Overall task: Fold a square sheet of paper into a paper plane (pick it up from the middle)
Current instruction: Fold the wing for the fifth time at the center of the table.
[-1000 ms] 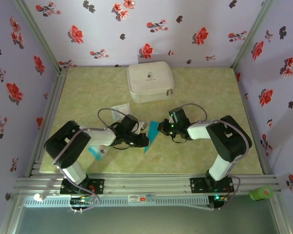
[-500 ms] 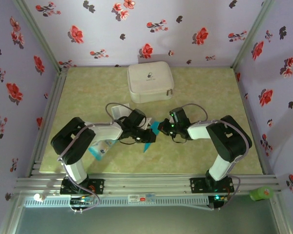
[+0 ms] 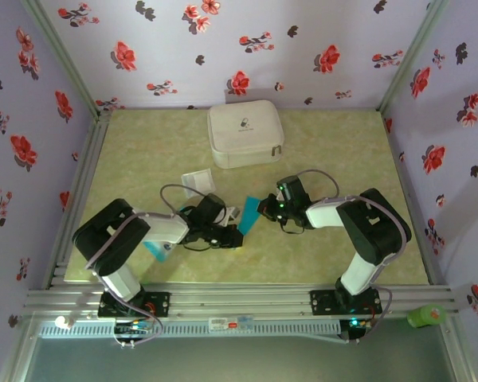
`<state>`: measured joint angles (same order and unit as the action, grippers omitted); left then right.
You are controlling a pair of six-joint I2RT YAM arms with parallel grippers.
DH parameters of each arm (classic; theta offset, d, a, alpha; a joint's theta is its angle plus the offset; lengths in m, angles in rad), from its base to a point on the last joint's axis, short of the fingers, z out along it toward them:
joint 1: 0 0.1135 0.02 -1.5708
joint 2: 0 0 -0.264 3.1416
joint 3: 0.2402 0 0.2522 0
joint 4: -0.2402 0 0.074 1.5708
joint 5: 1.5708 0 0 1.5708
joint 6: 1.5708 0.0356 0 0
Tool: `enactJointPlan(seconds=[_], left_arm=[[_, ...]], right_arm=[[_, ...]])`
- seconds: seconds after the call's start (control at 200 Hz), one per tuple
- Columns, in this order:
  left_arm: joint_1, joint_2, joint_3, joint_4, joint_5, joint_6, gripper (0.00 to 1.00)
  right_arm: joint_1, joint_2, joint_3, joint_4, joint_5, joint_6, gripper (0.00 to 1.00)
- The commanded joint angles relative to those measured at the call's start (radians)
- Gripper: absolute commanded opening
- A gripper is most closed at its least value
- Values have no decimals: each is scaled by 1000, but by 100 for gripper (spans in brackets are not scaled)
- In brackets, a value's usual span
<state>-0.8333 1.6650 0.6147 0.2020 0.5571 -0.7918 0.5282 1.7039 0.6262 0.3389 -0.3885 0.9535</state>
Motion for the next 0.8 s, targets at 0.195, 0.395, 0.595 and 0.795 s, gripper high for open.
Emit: enactJointPlan(seconds=[0.195, 0.395, 0.595, 0.795], left_arm=[[-13, -155, -117, -148, -58, -19, 4], [26, -398, -140, -138, -213, -45, 13], [114, -273, -1, -241, -188, 22, 17], [124, -125, 98, -224, -134, 40, 23]], right_arm=[[-11, 25, -17, -95, 87, 0, 0], [-10, 25, -18, -42, 51, -4, 1], [-8, 9, 19, 13, -27, -14, 6], [1, -95, -3, 28, 8, -41, 10]])
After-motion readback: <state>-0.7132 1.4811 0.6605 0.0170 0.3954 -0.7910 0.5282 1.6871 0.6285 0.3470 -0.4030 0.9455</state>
